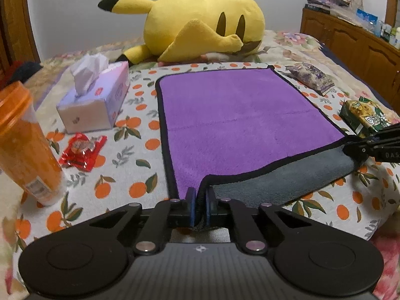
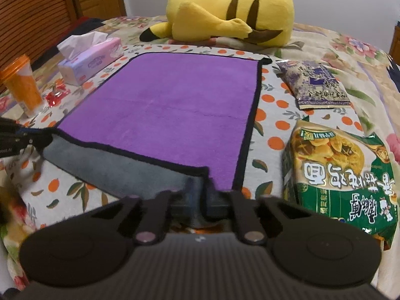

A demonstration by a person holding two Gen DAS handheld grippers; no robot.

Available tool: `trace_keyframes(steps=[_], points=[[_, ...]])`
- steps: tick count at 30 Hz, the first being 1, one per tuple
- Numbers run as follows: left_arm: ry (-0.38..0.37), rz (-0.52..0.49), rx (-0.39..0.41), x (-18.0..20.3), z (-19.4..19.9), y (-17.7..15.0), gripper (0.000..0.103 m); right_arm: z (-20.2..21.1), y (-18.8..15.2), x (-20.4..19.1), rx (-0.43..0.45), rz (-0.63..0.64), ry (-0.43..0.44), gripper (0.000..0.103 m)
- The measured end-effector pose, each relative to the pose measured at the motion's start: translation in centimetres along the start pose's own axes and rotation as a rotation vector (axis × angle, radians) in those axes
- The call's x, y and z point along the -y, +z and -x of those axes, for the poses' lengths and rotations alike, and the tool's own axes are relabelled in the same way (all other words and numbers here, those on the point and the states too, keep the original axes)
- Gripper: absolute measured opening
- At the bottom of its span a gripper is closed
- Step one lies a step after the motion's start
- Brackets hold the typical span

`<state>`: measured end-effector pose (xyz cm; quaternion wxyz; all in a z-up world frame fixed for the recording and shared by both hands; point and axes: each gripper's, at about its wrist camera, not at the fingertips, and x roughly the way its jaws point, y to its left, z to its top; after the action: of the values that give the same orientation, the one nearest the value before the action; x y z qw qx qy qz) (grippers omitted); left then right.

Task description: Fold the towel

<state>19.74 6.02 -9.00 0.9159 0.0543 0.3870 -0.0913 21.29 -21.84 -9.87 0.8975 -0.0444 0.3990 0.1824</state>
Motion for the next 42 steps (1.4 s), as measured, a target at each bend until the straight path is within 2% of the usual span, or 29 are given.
trace_keyframes(steps=[20, 42], points=[[-0.016, 0.018, 0.174, 0.6, 4.3, 1.3, 0.007, 2.9, 1.7, 0.7, 0.151, -0.013, 0.032, 0.005], [-0.01, 0.014, 0.203, 0.3, 3.1, 2.4, 0.006, 2.0, 2.6, 1.3, 0.196, 0.005, 0.047, 0.005]])
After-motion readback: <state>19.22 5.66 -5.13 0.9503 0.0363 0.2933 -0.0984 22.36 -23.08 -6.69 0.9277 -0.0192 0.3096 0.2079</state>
